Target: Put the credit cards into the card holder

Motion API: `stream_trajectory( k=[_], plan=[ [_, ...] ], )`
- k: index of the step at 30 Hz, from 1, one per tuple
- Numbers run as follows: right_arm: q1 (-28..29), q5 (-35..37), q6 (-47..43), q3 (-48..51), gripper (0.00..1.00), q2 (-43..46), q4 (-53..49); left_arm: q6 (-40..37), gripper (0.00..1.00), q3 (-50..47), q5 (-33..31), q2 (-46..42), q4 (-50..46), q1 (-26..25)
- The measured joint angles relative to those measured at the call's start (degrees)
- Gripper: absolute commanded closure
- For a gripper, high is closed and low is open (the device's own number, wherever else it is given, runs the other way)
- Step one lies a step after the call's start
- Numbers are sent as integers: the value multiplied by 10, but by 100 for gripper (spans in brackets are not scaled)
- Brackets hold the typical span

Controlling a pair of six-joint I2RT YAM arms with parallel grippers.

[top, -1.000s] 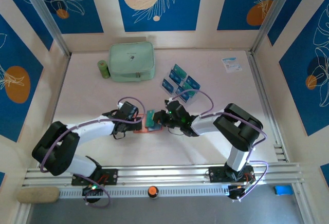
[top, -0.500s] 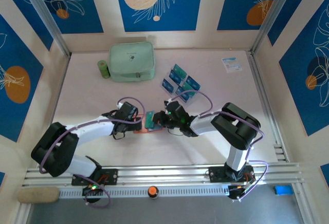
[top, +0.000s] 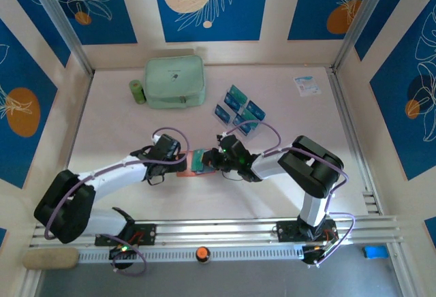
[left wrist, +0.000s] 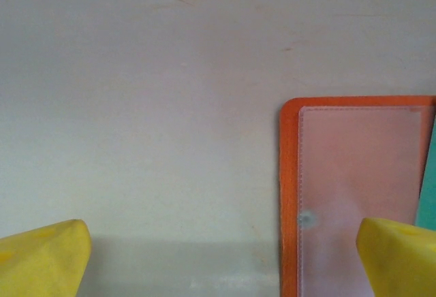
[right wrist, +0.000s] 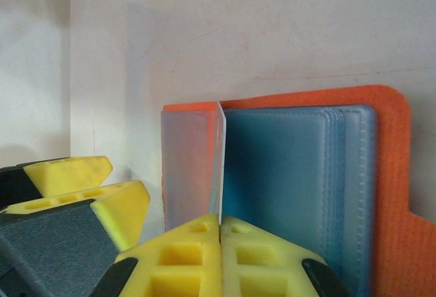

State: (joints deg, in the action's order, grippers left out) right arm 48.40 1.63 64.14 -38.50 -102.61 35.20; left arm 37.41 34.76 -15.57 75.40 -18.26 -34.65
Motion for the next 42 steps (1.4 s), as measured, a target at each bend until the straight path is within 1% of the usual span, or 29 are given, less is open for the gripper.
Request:
stream_trajectory(
  k=[8, 18, 30, 42],
  plan=[
    [0, -17, 0, 0, 100, 0, -4, 17, 0, -25, 0, -2, -2, 0],
    [-2, -36, 0, -26, 100, -8, -41, 28, 0, -32, -6, 10, 3, 0],
    [-7, -41, 9, -57, 100, -15, -102, 29, 0, -32, -10, 14, 7, 0],
    [-8, -42, 11, -58, 100, -14, -110, 29, 0, -31, -12, 16, 7, 0]
  ],
)
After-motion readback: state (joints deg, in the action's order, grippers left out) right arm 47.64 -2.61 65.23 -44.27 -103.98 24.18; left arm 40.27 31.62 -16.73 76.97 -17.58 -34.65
